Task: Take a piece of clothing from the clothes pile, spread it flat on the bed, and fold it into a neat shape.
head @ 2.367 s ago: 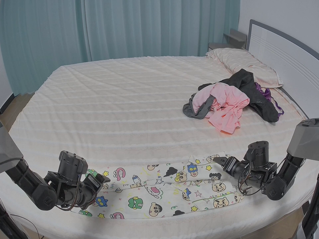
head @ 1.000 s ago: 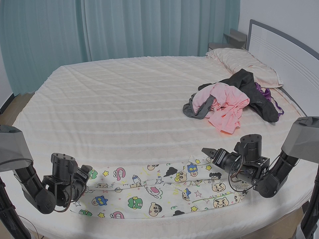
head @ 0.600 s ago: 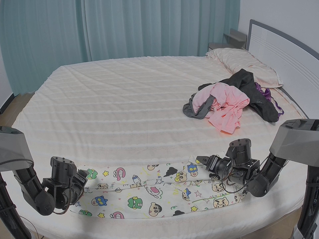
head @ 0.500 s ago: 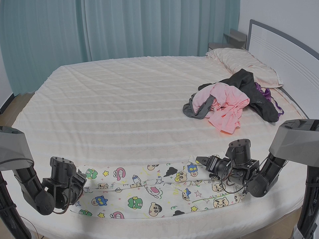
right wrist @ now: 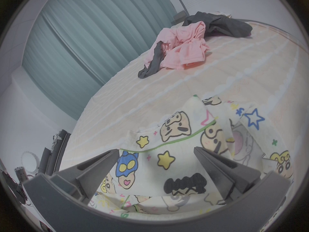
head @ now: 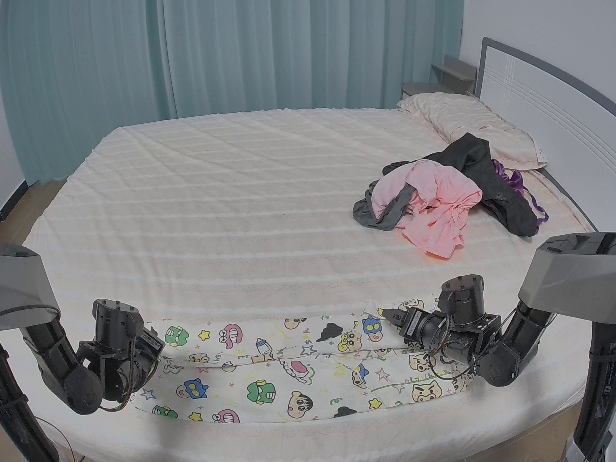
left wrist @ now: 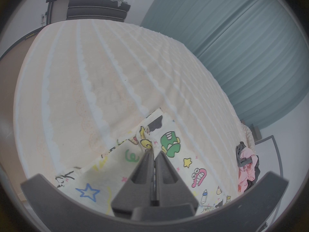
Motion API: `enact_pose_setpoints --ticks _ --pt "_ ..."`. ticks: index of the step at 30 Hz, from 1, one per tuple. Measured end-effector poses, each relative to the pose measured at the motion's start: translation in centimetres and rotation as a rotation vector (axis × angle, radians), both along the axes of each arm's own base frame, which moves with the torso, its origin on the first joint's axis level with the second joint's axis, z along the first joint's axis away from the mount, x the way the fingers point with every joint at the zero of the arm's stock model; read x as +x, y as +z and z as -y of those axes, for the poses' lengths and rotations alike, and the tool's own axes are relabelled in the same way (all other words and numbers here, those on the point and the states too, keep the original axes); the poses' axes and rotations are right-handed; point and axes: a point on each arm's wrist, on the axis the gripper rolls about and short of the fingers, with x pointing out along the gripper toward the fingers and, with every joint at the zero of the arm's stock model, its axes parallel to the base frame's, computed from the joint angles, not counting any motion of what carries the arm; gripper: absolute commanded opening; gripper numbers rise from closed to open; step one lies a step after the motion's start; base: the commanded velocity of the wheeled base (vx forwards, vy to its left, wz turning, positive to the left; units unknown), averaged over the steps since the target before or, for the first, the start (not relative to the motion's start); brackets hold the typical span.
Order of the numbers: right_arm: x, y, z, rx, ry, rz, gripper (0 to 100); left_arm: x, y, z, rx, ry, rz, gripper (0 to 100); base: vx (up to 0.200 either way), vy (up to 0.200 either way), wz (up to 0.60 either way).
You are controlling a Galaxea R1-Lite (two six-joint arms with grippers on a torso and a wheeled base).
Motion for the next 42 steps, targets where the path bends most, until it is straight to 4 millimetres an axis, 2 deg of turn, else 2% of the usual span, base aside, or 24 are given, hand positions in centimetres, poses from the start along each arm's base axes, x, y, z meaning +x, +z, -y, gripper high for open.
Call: enact_pose_setpoints --ticks 7,19,22,27,34,42 --pt "-0.1 -0.1 0.0 -0.02 -0.011 0.005 100 1.2 1.7 0.3 0.01 -0.025 0.086 0 0.0 0.0 0.0" --pt "-0.2 -0.4 0.0 -0.024 -0.008 -0.006 100 5.7 5.3 0.4 0.064 -0.06 0.272 0 0.0 0.0 0.0" --pt "-0.3 -0.6 -0.1 -0.024 -0.005 -0.012 100 6.3 5.9 0.3 0.06 -0.065 0.302 0 0.0 0.0 0.0" --pt "-0.3 -0.8 -0.1 -0.026 -0.005 -0.017 100 5.7 5.3 0.1 0.061 -0.071 0.272 0 0.0 0.0 0.0" --pt "-0.4 -0.9 -0.1 -0.026 -0.004 -0.024 100 3.1 2.8 -0.5 0.076 -0.071 0.151 0 0.0 0.0 0.0" --pt "-0.6 -0.9 0.0 -0.028 -0.005 -0.03 100 1.6 0.8 -1.0 0.089 -0.064 0.143 0 0.0 0.0 0.0"
